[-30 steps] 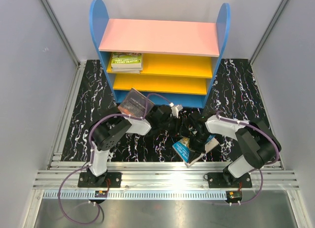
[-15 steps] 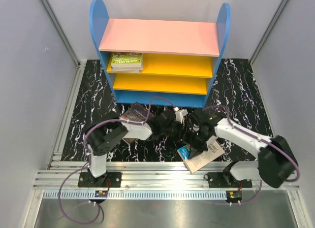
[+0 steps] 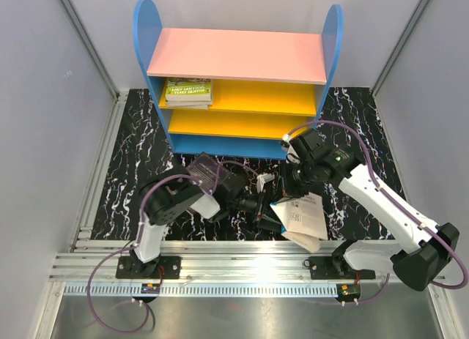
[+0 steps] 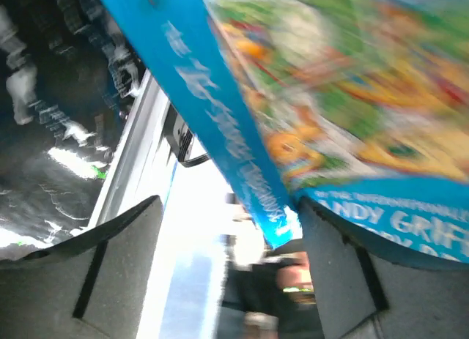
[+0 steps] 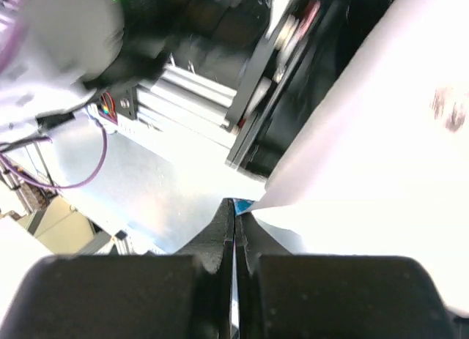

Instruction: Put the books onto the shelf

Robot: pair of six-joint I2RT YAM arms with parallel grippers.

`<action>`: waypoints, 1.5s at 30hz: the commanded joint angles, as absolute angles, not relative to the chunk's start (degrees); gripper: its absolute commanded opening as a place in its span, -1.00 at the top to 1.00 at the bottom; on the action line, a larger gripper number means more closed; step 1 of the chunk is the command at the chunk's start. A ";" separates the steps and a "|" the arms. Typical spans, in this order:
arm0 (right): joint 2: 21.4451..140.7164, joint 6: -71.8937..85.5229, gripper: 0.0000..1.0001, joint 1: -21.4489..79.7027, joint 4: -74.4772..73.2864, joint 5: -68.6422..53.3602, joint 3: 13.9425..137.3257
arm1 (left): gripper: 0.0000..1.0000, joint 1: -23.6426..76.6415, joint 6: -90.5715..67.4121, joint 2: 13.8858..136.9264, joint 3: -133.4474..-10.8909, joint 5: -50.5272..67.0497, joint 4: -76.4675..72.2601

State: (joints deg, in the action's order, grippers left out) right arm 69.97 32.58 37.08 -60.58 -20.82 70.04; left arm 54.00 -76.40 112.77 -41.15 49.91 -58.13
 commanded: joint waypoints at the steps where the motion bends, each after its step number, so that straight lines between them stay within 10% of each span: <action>1: 65.75 31.81 1.00 36.83 -57.92 -24.16 71.11 | -0.67 54.67 -97.63 122.07 -40.25 52.12 -95.45; 17: 57.31 31.99 1.00 36.74 -60.99 -24.35 68.48 | -0.87 49.66 -89.04 115.84 -30.41 39.47 -92.03; 18: 57.13 31.99 0.79 36.74 -61.78 -24.17 67.68 | -0.87 49.66 -88.77 115.93 -30.76 39.38 -91.59; 19: 57.30 31.47 -0.26 36.83 -62.40 -24.60 66.72 | -0.86 49.57 -88.42 116.28 -31.89 39.38 -90.62; 21: 57.13 30.94 -0.98 36.91 -64.94 -24.79 63.91 | -0.85 49.66 -87.89 116.72 -33.30 39.64 -89.30; 36: 61.69 35.51 -1.00 29.99 -73.48 -2.54 61.09 | -0.76 49.66 -81.65 120.23 -47.28 42.80 -72.87; 45: 58.80 34.45 -0.98 25.49 -70.14 -10.11 57.13 | 0.55 49.75 -70.49 116.72 -51.50 39.90 -49.14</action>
